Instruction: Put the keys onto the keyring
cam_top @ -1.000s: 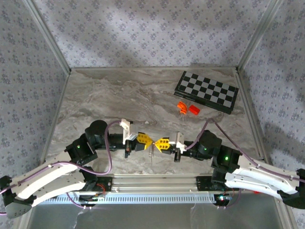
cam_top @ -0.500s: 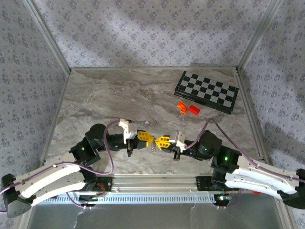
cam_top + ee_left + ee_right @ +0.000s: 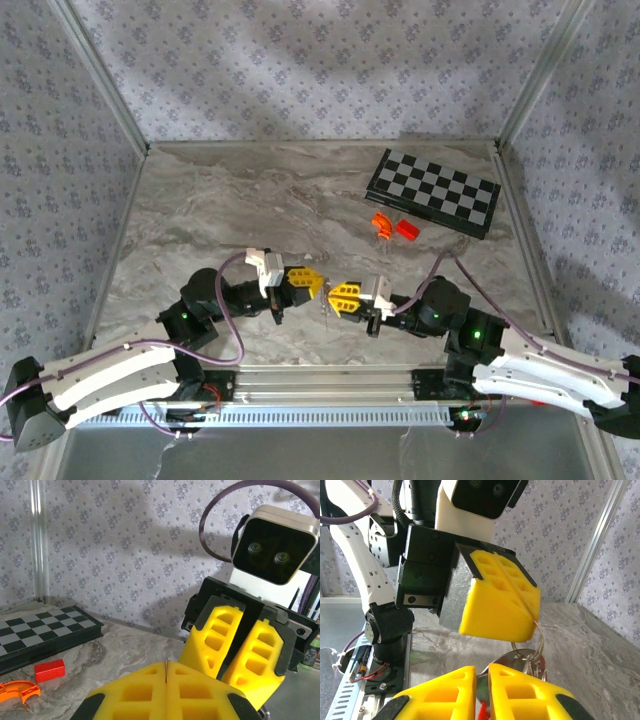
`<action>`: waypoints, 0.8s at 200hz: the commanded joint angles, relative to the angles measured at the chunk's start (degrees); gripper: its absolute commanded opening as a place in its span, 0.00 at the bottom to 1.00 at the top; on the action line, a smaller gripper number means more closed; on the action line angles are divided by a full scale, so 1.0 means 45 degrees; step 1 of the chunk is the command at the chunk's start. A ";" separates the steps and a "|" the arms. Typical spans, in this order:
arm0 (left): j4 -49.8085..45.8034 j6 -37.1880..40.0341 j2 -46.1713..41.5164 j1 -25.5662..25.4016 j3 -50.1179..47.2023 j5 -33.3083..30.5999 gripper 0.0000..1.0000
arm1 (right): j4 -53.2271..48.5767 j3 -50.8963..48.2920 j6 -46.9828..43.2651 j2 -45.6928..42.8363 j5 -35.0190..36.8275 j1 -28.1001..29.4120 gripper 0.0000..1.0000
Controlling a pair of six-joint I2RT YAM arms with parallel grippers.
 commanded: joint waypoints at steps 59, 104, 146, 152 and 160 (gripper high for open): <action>0.0370 0.0636 -0.0595 0.0005 0.0491 0.0987 0.00 | -0.0217 0.0145 0.1006 -0.1354 0.0120 -0.0177 0.20; -0.0663 0.1083 -0.0787 0.0006 0.1037 0.1925 0.00 | -0.0599 0.0943 0.1026 -0.0447 -0.0861 -0.0504 0.20; -0.0795 0.1105 -0.0728 0.0006 0.1120 0.2323 0.00 | -0.0366 0.1289 0.1044 0.0208 -0.1558 -0.0646 0.20; -0.0796 0.1105 -0.0745 0.0006 0.1100 0.2323 0.00 | -0.0369 0.1278 0.1070 0.0248 -0.1686 -0.0646 0.20; -0.0795 0.1095 -0.0747 0.0016 0.1106 0.2325 0.00 | -0.0369 0.1309 0.1121 0.0310 -0.1809 -0.0666 0.20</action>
